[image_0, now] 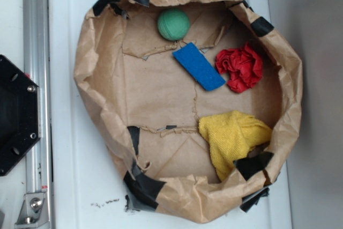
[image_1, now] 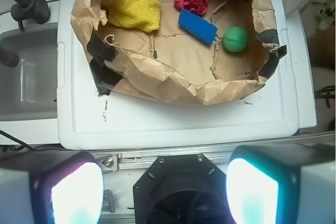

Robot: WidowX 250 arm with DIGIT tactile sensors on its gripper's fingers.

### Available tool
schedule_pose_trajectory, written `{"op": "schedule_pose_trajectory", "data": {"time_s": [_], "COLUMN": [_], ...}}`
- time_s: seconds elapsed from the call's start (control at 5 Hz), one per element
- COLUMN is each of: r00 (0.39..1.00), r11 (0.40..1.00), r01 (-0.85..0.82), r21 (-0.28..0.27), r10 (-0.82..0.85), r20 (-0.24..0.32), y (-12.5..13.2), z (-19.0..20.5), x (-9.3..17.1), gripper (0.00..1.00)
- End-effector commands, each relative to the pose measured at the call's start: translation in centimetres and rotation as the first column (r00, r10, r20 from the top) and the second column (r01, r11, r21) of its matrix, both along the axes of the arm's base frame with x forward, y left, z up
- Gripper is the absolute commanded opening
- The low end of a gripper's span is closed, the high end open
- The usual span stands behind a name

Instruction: Grab the yellow cloth.

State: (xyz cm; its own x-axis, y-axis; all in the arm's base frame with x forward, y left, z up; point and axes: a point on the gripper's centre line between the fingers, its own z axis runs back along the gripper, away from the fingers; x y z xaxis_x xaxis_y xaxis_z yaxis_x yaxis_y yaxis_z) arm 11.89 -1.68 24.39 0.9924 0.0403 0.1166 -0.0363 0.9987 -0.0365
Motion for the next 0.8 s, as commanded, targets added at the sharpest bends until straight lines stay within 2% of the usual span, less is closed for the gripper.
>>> {"op": "schedule_pose_trajectory", "data": {"time_s": [0.0,0.2,0.4,0.6], "r00": [1.0,0.99,0.981,0.943], "r11": [1.0,0.996,0.995,0.965], "r01": [0.0,0.039,0.066,0.24], "r21": [0.0,0.074,0.073,0.109], "r10": [0.0,-0.049,-0.079,-0.259], "r20": [0.0,0.134,0.179,0.211], "y": [0.0,1.9,2.9,1.5], "z": [0.0,-0.9,-1.7,-5.3], "x": [0.0,5.0,8.3,13.3], "gripper": [1.0,1.0,1.0,1.0]}}
